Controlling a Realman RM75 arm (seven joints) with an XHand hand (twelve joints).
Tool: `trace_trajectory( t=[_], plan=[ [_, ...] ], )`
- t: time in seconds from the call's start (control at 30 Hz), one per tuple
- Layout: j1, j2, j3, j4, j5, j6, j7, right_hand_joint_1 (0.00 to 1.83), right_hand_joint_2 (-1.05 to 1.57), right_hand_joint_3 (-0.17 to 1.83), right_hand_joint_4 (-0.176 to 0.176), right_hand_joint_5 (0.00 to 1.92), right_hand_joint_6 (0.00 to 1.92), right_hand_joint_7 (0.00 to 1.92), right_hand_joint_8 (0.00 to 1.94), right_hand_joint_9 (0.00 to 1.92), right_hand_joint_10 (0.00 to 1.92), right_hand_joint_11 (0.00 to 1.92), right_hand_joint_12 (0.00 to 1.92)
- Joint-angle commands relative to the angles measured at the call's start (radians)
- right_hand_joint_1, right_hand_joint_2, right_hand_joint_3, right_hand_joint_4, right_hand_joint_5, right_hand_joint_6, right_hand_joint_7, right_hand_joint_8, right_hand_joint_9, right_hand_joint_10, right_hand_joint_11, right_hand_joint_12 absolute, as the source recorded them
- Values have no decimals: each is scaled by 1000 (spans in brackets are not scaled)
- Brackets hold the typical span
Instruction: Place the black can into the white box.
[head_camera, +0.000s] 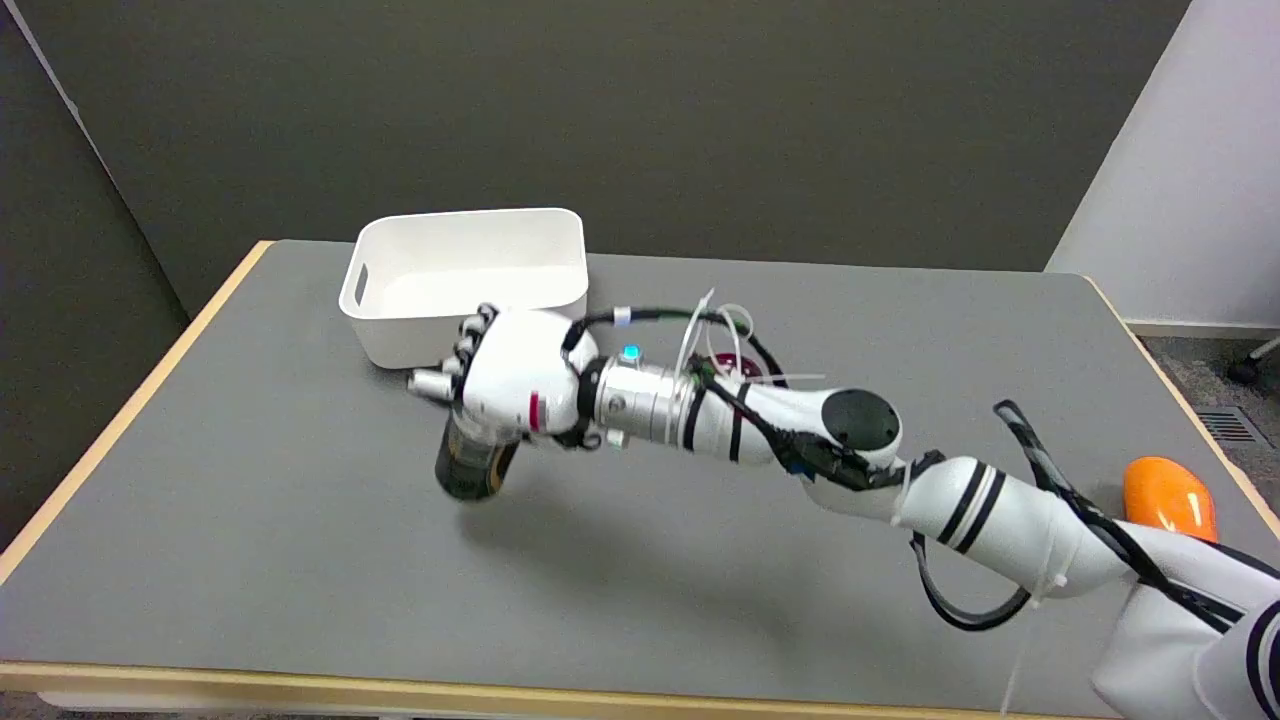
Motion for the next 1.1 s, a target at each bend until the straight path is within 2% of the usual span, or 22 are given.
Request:
trace_trajectory(
  t=[0.03,0.2,0.4,0.57,0.7,0.83,1.1],
  plan=[
    [253,-69,67,-72,-149,-250,8,1160,1093,364,-47,593,1606,839,1321,812,1219,689,1461],
    [441,-156,45,-296,-129,-328,22,1160,1095,363,-48,591,1606,837,1325,811,1216,690,1457],
    [573,-243,35,-574,-90,-335,24,1161,1030,482,-51,613,1628,856,1338,771,1301,647,1531],
    [661,-306,21,-785,-96,-338,24,1157,1054,442,-54,601,1632,849,1345,774,1283,649,1515],
    [664,-312,21,-833,-97,-361,24,1158,1057,442,-58,594,1637,848,1351,770,1287,648,1518],
    [639,-301,21,-865,-80,-370,24,1160,1090,368,-55,589,1613,847,1324,802,1204,681,1428],
    [559,-286,-7,-853,-5,-356,24,1162,1095,357,-60,585,1607,848,1326,802,1207,679,1431]
  ],
)
